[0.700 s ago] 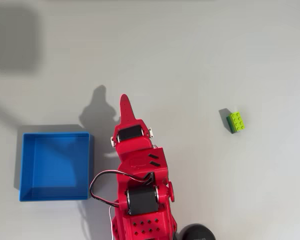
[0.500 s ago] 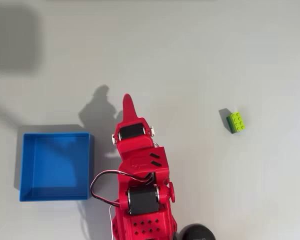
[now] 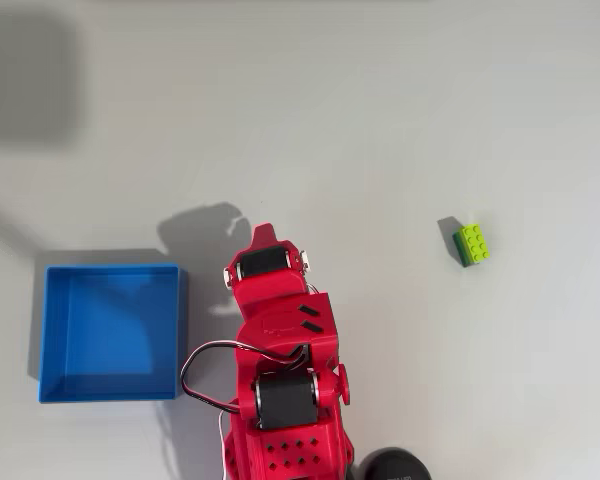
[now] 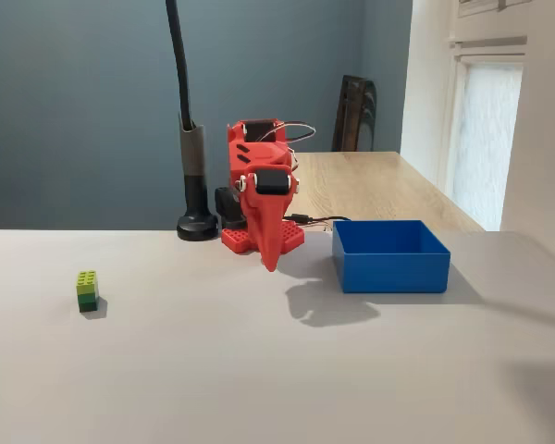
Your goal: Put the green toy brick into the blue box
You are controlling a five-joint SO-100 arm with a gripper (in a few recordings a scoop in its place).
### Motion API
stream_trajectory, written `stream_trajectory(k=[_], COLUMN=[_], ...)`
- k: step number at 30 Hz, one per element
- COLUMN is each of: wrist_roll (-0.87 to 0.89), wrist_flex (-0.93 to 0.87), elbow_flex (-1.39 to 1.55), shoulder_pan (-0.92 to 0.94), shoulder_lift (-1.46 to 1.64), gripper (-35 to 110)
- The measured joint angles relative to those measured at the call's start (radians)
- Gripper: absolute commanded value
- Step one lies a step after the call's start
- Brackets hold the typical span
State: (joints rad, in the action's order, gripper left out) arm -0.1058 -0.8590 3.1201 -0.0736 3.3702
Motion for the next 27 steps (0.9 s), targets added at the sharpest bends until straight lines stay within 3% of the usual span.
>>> stream_trajectory(k=[27], wrist_roll=[0.0], wrist_flex=[0.0], elbow_flex=[0.0], shoulder_pan=[-0.02], shoulder_lift=[0.0], gripper=[0])
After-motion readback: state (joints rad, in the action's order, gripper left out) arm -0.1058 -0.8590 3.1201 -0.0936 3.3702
